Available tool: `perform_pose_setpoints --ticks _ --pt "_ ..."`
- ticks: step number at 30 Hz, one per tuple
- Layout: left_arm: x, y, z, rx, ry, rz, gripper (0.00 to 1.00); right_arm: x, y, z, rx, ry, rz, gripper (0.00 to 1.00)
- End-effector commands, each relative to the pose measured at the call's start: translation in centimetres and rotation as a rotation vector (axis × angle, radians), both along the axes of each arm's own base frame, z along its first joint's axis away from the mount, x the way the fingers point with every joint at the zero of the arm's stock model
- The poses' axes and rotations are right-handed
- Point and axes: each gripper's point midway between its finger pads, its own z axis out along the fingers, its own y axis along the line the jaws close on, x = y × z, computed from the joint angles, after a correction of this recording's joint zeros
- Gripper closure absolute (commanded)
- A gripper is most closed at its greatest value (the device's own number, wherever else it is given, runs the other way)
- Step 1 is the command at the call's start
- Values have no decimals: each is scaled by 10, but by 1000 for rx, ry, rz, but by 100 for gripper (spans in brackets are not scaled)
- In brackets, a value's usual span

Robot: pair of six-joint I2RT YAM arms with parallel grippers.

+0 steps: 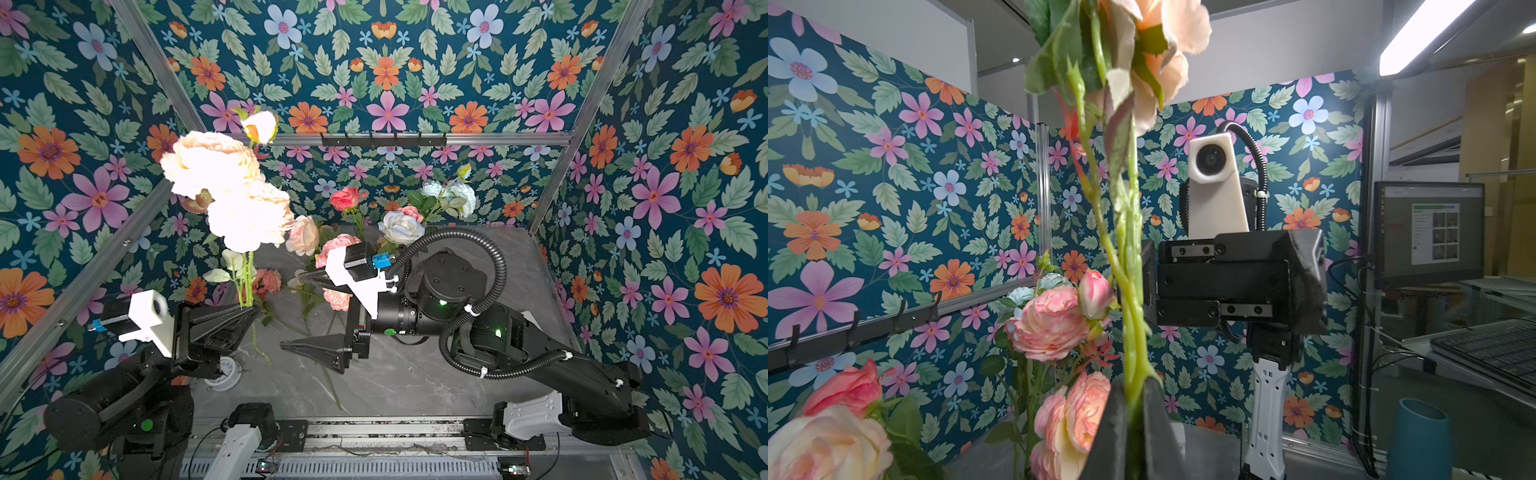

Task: Arrange flowers in a vase
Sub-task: Place the flower in the vase.

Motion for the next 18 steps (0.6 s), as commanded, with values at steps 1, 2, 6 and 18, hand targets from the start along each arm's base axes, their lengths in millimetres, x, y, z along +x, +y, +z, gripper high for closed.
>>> perform_pose_setpoints --ticks 1,2,6,18 --pt "-16 -2 4 7 -54 -53 100 -2 4 19 68 -28 20 2" --pt "-16 -2 4 6 -52 -59 100 -2 6 24 81 -32 22 2" --pt "-16 -3 2 3 -43 -86 100 0 22 39 105 -48 40 6" --pt "-12 -4 -3 -9 -21 -122 100 -3 51 48 79 -32 112 77"
